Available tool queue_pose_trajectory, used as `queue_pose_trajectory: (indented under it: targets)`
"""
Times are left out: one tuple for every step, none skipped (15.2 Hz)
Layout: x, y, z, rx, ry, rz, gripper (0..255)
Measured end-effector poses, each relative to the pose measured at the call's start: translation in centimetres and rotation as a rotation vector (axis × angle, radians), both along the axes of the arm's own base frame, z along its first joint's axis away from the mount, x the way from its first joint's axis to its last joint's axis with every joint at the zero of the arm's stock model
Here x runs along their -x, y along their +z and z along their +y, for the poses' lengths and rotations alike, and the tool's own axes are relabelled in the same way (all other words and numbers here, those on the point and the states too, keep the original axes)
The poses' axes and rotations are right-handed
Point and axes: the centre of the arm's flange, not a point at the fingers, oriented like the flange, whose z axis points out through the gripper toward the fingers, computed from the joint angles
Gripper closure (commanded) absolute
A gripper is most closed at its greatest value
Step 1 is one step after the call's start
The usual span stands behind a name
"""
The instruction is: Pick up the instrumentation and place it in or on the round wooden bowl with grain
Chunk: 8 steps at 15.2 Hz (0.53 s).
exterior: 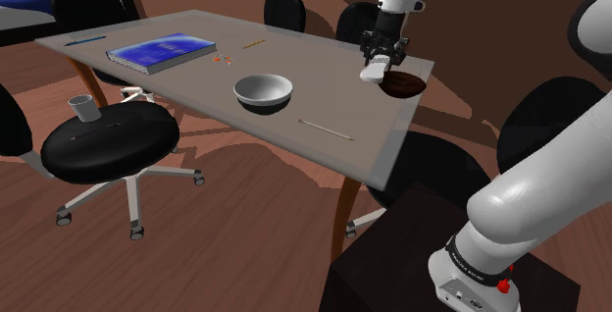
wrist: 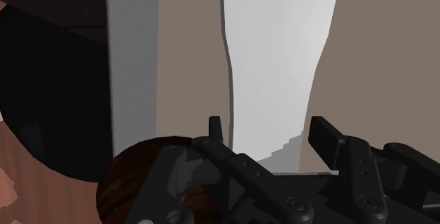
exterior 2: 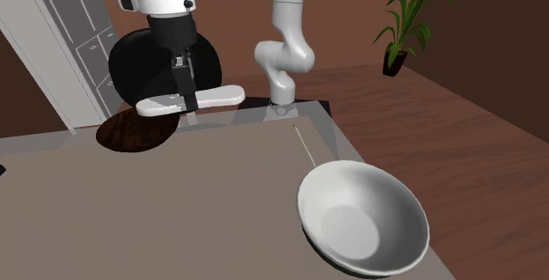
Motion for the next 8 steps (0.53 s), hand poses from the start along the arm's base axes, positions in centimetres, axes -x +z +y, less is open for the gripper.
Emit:
queue_pose_trajectory:
  targets:
    - [0.0, -0.1, -1.3, 0.0, 0.0, 0.0, 255]
    - [0.3, -0.1, -2.8, 0.0, 0.0, 0.0, 255]
    - [0.3, -0.1, -4.0, 0.0, 0.0, 0.0, 255]
    - [0.4, 0.0, -5.2, 0.0, 0.0, 0.0, 255]
    - [0.4, 0.2, -6.6, 0.0, 0.0, 0.0, 255]
    - [0.5, 0.3, -7.9, 0.0, 0.0, 0.0, 255]
    - [0.8, 0.4, -8.9, 0.0, 0.001, 0.0, 255]
    - [0.8, 0.3, -10.3, 0.0, 0.0, -0.001, 255]
